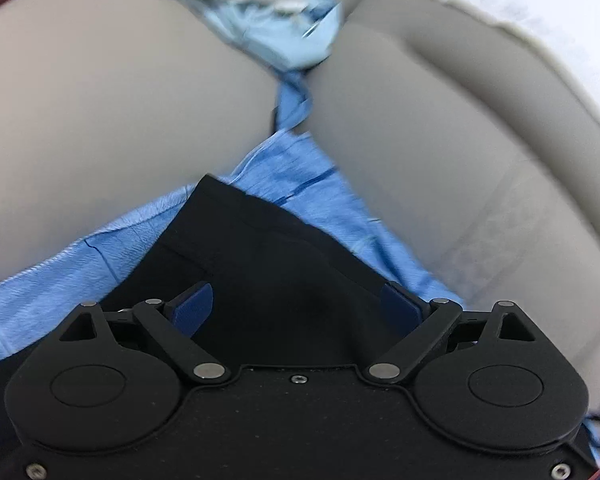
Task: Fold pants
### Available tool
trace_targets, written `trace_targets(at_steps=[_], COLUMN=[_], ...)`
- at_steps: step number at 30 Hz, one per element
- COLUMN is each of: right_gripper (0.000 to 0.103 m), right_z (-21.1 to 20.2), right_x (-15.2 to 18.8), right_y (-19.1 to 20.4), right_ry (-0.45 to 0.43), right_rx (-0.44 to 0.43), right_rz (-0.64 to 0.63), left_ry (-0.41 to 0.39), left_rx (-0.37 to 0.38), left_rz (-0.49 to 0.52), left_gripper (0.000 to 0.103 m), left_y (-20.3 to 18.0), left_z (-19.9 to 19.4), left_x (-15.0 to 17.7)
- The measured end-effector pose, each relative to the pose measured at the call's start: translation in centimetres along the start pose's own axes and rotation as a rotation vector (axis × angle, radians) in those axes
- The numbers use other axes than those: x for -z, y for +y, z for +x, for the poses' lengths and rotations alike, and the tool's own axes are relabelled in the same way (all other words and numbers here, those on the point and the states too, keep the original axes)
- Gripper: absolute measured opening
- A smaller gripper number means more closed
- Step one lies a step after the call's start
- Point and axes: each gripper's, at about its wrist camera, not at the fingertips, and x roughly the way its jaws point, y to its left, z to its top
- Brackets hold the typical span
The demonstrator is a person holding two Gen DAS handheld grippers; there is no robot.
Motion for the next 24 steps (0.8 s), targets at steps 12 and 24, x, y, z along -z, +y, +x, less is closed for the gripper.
trace_targets(at_steps=[12, 24], right_gripper=[0.089, 0.020], right_z=[8.2, 9.7], right_x=[-3.2, -3.4], right_y=[-1.8, -3.4], right_ry=[0.023, 0.029], right_rx=[0.117, 0.246], right_rz=[-0.005, 0.114], left_ry=[-0.006, -0.040], left_rx=[-0.178, -0.229], left_rz=[0.007, 0.075], left_gripper=[0.093, 0.101], left_y=[-4.0, -4.8], left_z=[9.4, 11.4], left_x=[0.1, 0.5])
